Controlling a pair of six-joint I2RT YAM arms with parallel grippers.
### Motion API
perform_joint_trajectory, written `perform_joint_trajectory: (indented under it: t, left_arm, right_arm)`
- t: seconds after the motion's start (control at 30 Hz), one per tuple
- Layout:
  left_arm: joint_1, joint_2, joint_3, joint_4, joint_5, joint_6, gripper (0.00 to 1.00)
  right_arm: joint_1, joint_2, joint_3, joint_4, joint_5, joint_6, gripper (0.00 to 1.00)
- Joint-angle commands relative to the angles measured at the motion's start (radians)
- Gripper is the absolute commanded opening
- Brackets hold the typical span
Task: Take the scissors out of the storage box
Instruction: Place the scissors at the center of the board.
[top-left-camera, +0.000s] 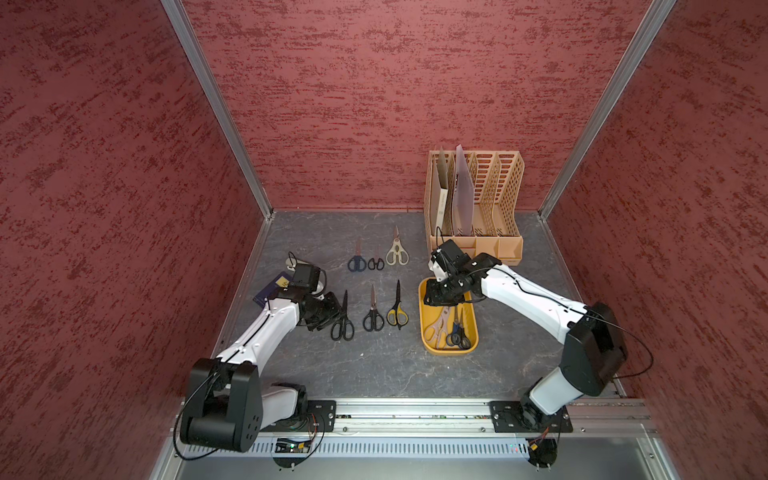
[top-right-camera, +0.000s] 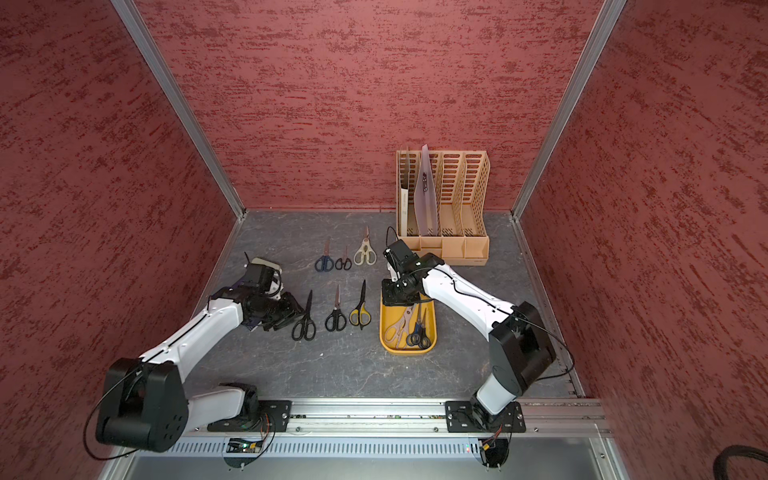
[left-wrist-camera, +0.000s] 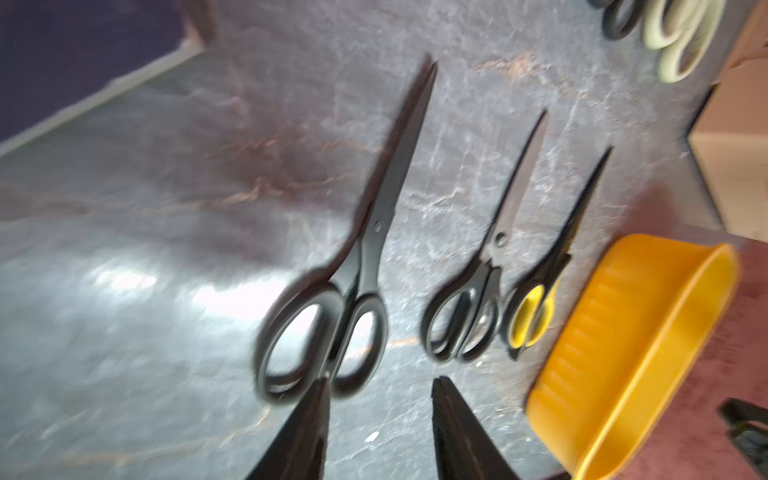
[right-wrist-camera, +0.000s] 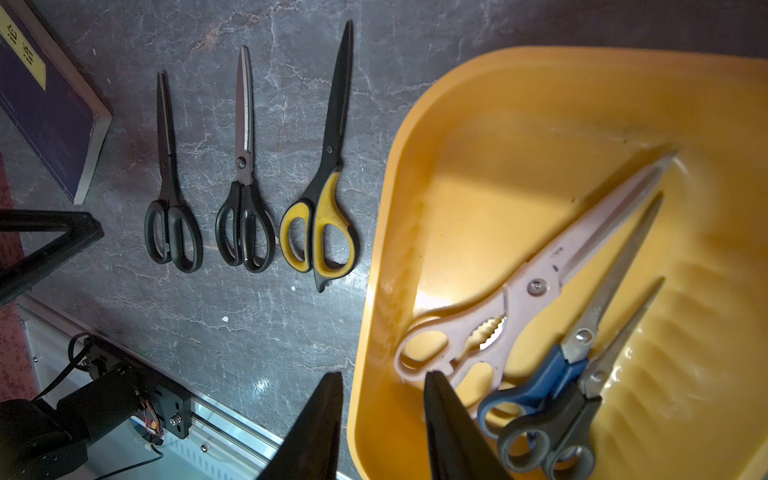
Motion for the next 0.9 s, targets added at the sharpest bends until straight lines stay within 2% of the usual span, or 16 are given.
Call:
perform_joint_trajectory:
  t: [0.0,0.13,0.33,0.57,0.87]
  left_arm:
    - [-0.116,-0.032,0.021,-0.156,-0.227,-0.055,0.54]
    - [-0.207,0.002,0.021,-0.139,-0.295,-0.1,0.57]
    - [-0.212,0.116,0.028,-0.049,-0.31,-0.049,0.53]
    - [-0.215,0.242,0.067,0.027,-0.266,0.029,0.47]
    - [-0.225,0.328,0.061,0.084,-0.24,0.031,0.38]
  right_arm:
    - [-0.006,-0.021,-0.008,0.024,0.008,0.011,0.37]
    - [-0.005,-0.006,0.004,0.028,-0.002,0.013,0.37]
    - [-0.004,-0.01,0.01,0.014,0.002,0.013,0.37]
    - [-0.006,-0.049,-0.018,-0.025,0.034,0.01,0.37]
    - [-0.005,-0.088,-0.031,-0.063,0.076,0.009,0.37]
